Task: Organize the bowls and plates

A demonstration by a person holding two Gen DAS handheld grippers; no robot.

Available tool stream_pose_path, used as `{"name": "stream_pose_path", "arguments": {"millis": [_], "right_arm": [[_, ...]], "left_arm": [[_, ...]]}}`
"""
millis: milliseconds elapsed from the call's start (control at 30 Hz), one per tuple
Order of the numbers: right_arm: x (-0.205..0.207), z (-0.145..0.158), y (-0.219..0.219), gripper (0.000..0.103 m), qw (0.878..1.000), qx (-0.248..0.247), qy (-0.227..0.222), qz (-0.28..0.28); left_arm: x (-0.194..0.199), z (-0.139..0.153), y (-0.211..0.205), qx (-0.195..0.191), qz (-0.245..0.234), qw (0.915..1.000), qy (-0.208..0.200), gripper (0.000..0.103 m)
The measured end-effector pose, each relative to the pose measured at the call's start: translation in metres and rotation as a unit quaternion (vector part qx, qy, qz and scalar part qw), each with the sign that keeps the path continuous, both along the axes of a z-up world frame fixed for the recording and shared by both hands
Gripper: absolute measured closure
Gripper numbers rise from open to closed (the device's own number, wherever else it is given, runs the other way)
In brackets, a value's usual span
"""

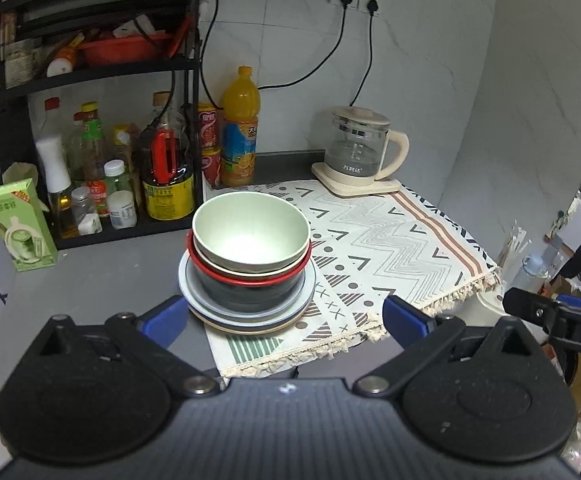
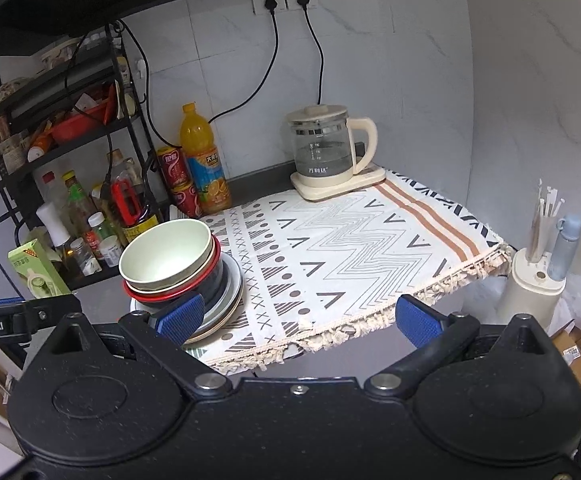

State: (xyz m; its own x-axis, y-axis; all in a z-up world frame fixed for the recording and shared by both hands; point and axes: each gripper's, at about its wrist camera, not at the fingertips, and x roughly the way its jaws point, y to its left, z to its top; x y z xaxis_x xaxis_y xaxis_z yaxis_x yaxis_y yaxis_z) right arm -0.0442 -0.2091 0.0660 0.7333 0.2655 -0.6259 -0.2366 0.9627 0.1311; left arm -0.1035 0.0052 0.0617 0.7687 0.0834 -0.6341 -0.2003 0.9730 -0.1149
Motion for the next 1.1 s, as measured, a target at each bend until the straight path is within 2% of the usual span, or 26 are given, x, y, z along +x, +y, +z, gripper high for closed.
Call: {"name": "stream_pose_path", "arguments": {"millis": [200,1100], "right_arm": [[0.0028,-0.0021,0.0011,0.000,1.000,0.002,0.011,0.006],[0.0032,-0.0025,0.0083,0.000,1.000,-0.006,0.007,0.025]], "left_arm": [[-0.0007,0.0011,0.0061,-0.003,0.010,0.9999,-0.003,0.000],[-0.0057,-0.0006,0.0061,-0.006,0.009,0.9999,-0.005,0.000]]}}
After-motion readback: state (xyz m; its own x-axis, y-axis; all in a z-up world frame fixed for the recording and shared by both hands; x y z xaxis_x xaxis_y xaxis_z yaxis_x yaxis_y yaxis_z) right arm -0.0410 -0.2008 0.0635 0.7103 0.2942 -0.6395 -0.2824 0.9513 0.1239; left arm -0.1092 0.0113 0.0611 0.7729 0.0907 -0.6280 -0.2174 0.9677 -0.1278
